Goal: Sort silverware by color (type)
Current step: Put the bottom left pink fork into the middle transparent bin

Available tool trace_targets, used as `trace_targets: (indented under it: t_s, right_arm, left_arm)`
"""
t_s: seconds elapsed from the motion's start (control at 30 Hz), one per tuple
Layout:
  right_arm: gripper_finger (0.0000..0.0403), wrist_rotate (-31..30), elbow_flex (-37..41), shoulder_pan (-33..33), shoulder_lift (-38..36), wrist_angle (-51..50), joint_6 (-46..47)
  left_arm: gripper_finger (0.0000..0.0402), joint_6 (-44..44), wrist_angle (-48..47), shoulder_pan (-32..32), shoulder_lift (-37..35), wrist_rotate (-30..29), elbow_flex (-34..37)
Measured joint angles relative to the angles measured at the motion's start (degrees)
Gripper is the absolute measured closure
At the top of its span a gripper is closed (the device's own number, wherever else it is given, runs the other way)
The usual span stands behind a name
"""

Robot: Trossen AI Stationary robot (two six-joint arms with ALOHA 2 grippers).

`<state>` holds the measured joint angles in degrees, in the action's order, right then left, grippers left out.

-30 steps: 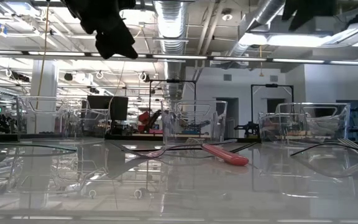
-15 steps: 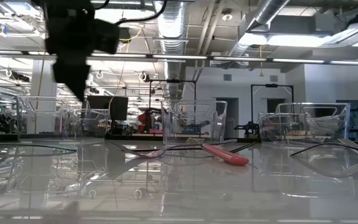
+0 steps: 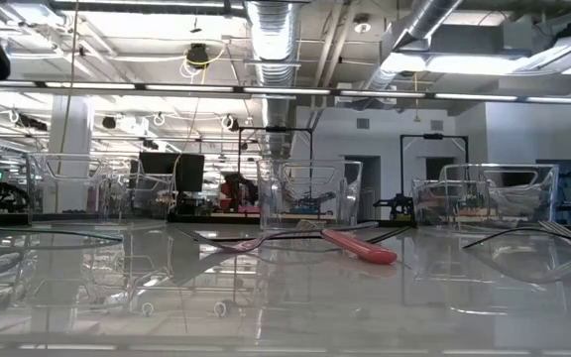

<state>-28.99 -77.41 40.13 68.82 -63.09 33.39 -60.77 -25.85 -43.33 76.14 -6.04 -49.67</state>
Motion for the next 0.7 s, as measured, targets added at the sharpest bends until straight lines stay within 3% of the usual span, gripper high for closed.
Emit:
trace_targets:
  t_s: [0.1, 0.2, 0.37, 0.57, 0.7]
  right_arm:
    - [0.0207, -1.7, 0.0, -0.6, 0.6, 2.6, 0.0]
    - [0.0207, -1.0, 0.0, -1.9, 1.7, 4.9, -0.2]
    - [0.0207, 0.5, 0.0, -3.6, 1.8, 7.0, 3.1]
    - [0.0207, 0.5, 0.0, -3.9, 1.8, 7.0, 9.9]
    - [0.0207, 0.6, 0.0, -3.9, 1.8, 7.2, 10.2]
  left_arm:
    - [0.0223, 4.7, -2.0, -3.1, 0.9, -5.7, 0.0]
    - [0.0223, 11.1, -3.1, -3.4, 2.4, -6.4, 0.0]
    - [0.0223, 19.4, -3.6, -2.8, 6.5, -1.2, 0.0]
    - [0.0223, 19.8, -2.7, -3.0, 11.0, 5.9, 0.0]
    - [0.0223, 20.5, -0.1, -4.4, 13.8, 7.4, 0.0]
